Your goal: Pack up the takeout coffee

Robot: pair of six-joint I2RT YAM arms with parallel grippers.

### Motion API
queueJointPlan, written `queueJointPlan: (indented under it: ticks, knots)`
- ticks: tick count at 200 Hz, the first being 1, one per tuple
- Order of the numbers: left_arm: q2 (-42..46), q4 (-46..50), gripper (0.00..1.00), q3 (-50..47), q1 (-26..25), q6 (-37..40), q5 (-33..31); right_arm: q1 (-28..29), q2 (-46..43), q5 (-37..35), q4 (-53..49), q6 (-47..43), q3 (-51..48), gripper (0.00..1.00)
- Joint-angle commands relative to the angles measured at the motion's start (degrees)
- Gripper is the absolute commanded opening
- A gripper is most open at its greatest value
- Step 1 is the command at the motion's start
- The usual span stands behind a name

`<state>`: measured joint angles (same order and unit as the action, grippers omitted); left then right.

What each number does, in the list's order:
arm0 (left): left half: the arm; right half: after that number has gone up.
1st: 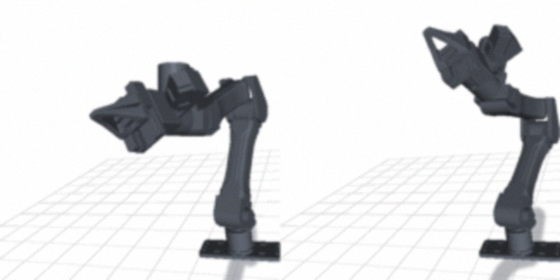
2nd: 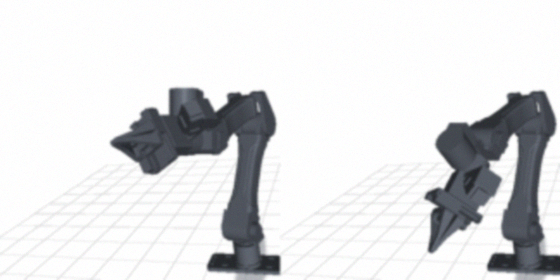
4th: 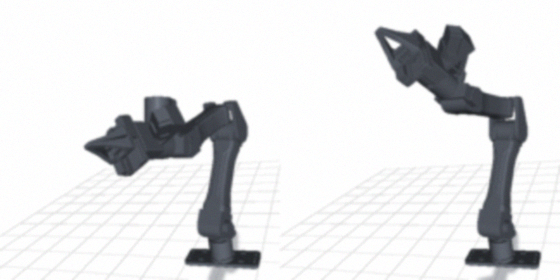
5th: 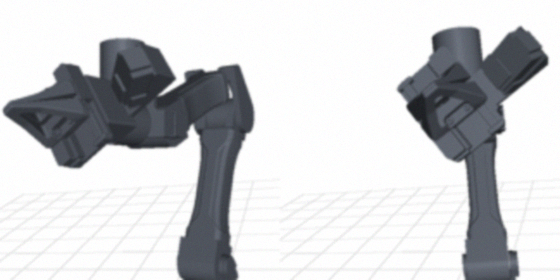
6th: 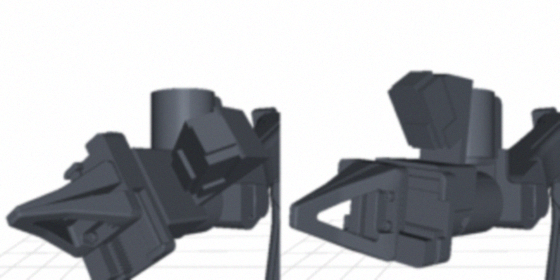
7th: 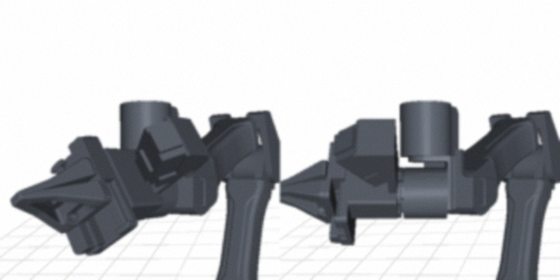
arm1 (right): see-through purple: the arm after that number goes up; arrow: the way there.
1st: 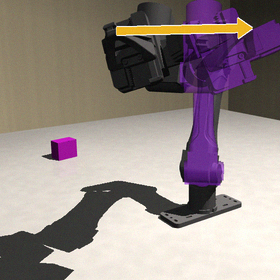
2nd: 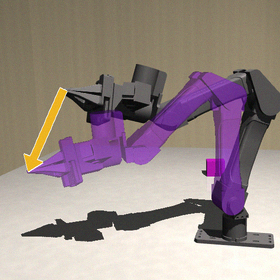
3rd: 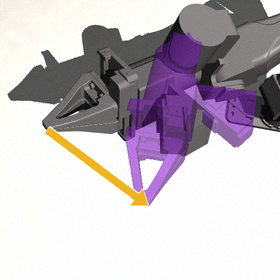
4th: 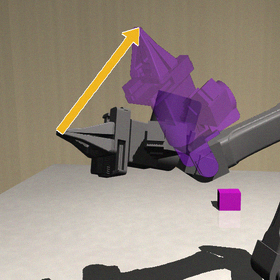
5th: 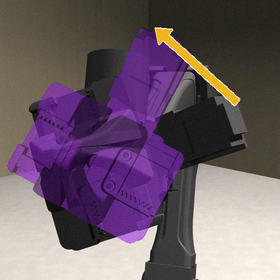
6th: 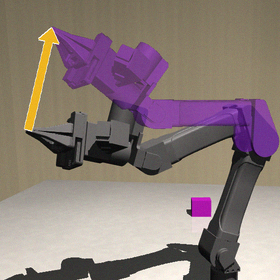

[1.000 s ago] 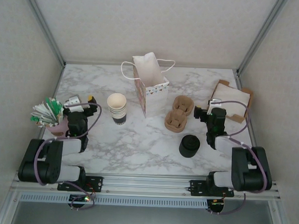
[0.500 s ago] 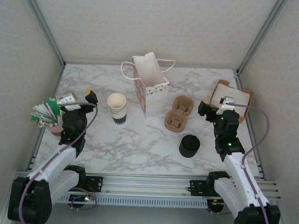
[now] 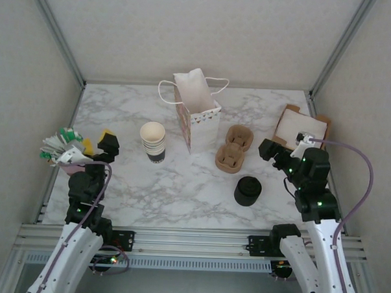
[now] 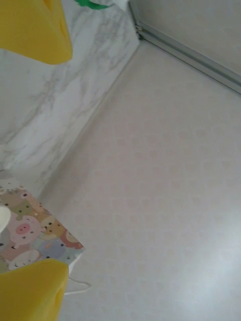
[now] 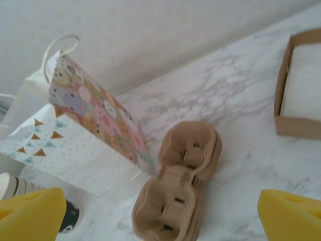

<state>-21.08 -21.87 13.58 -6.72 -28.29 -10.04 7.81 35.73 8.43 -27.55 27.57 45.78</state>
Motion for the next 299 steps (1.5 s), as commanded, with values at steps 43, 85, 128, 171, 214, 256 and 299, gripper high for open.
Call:
queueJointPlan:
  ticks: [43, 85, 128, 171, 214, 256, 299]
  knots:
    - [-5.52, 6.6, 0.99, 2.44, -0.44, -0.73, 5.41, 1.77, 5.83, 13.23, 0.58, 6.99, 1.26, 0.95]
    - [-6.65, 4.47, 1.0, -0.27, -0.39, -6.29, 4.47, 9.07, 11.26, 11.57, -1.23, 5.39, 4.36, 0.85]
    - [-9.0, 5.09, 0.99, -1.01, 0.1, -11.02, 1.75, 19.85, 18.42, 3.59, -5.06, 1.44, 10.49, 0.77]
    - [-16.88, -0.31, 0.99, -0.96, 0.38, -12.29, 7.06, 28.32, 24.93, -2.75, -7.98, -1.24, 15.67, 0.72]
    - [-22.16, -2.8, 0.99, -0.05, 0.48, -11.92, 10.82, 36.55, 30.83, -8.41, -10.56, -3.95, 21.07, 0.72]
    - [-23.92, -4.78, 0.92, 0.12, 1.22, -11.8, 14.47, 44.49, 38.04, -12.4, -13.36, -6.32, 29.35, 0.7]
    - [-25.87, -5.46, 0.81, 0.65, 2.01, -12.53, 17.47, 48.81, 46.19, -14.38, -15.9, -7.24, 38.05, 0.68]
